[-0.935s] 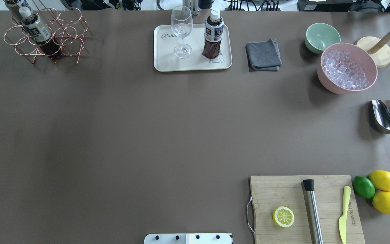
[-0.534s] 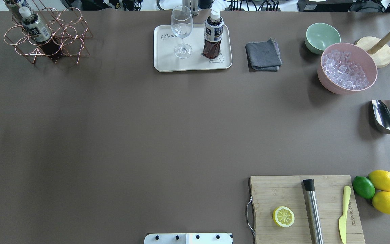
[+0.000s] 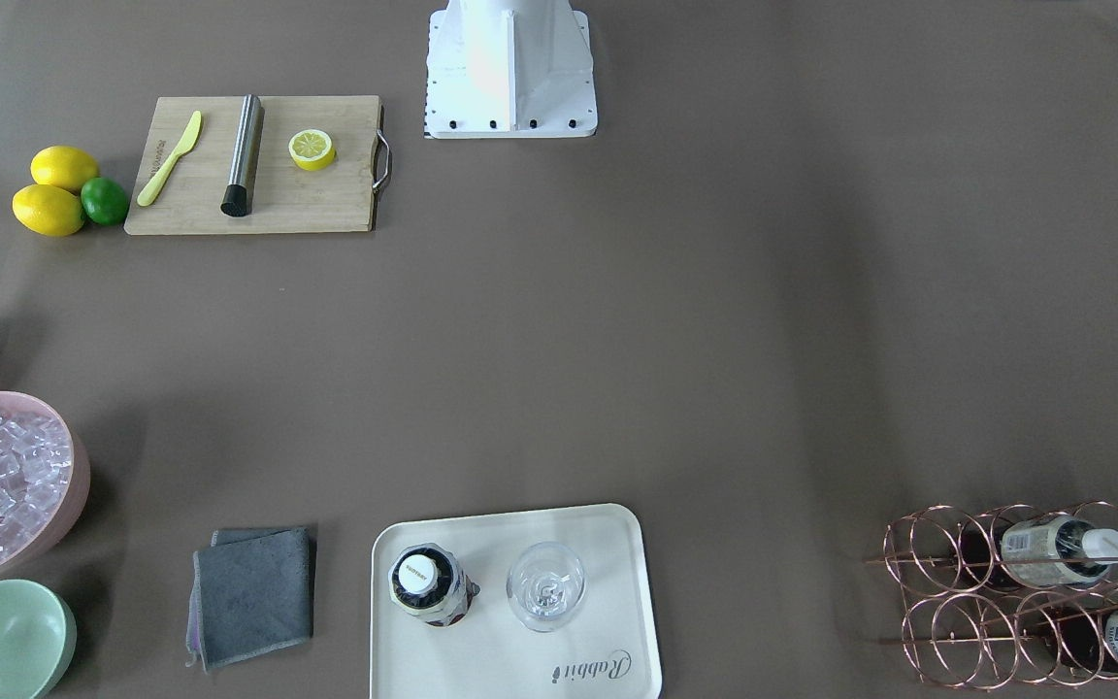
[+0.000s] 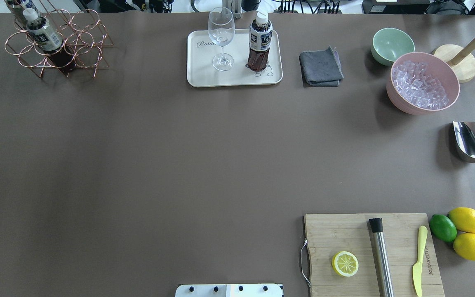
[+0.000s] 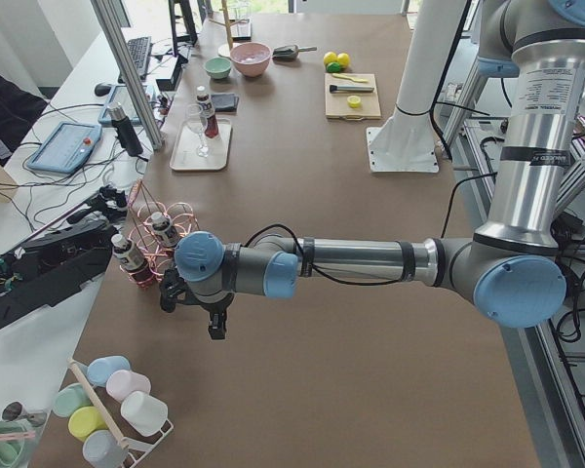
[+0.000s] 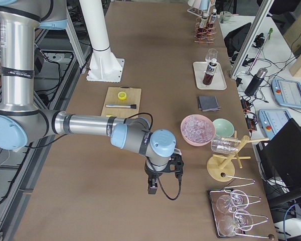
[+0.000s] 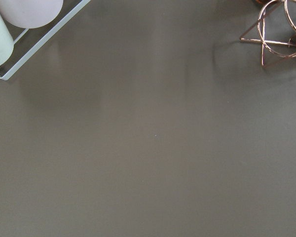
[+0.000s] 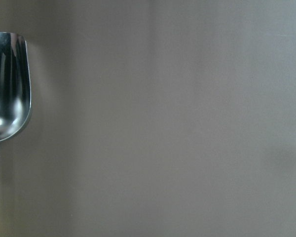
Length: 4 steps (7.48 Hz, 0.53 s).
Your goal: Take tea from basket to plate
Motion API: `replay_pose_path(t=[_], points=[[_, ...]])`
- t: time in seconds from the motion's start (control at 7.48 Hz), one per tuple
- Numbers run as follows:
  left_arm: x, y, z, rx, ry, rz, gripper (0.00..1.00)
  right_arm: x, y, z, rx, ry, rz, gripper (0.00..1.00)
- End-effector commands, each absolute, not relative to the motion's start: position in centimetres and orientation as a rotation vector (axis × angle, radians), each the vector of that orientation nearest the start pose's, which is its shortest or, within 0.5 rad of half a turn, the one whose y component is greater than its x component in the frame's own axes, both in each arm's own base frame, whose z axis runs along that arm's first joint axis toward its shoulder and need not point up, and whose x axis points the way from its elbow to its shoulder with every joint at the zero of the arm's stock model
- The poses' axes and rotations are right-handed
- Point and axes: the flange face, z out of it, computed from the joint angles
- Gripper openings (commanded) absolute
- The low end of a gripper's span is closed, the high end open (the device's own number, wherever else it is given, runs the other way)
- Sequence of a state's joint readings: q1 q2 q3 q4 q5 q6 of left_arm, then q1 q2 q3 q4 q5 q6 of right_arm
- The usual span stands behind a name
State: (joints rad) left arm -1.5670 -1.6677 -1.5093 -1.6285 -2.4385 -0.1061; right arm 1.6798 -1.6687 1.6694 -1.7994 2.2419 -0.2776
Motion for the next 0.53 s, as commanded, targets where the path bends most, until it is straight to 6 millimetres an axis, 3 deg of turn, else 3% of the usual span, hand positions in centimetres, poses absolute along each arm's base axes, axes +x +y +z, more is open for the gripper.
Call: replay_pose_path(t=[0.0,0.13,0.4], points=[[-5.7,-52.5,60.2,-0.005,0.823,0.023,0.98,11.8,-41.9,68.5,-0.092,-0.699,-0.083,1.0],[-6.3,-51.4,60.0,-0.013,0.783,0.036,0.98,11.8,-41.8,68.6,-0.093,-0.698,-0.082,1.0],[-6.6,-49.1,62.8,-0.044,0.787,0.049,0.98,11.7,-41.7,68.8,-0.098,-0.699,-0.081,1.0]])
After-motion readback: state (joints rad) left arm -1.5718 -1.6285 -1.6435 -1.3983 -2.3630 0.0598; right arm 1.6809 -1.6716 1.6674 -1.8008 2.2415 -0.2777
